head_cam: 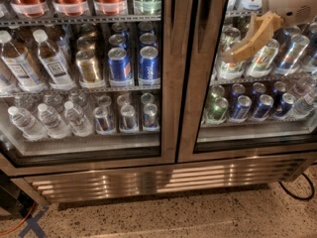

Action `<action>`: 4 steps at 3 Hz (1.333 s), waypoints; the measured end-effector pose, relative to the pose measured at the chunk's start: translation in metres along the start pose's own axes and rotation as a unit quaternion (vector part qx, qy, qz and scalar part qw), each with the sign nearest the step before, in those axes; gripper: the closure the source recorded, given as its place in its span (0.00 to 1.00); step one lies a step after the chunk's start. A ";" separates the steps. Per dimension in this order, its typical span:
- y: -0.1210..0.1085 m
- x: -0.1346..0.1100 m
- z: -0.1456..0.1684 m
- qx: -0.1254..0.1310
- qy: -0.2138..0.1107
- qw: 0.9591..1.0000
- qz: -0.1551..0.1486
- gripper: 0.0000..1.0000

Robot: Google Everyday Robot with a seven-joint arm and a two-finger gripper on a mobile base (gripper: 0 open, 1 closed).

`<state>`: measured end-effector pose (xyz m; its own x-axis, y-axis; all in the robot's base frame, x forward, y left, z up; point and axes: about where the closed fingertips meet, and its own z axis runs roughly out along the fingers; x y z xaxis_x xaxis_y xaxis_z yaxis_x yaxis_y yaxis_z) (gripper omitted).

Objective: Open right fridge door

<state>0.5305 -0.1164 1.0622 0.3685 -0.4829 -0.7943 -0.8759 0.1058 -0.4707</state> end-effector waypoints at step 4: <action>0.004 -0.030 0.010 -0.003 -0.051 0.999 -0.012 0.43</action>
Offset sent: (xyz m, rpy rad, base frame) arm -0.0232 0.0454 0.0294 0.0828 -0.0631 0.1308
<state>0.5194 -0.0924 1.0803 0.4195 -0.3943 -0.8177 -0.8681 0.0890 -0.4883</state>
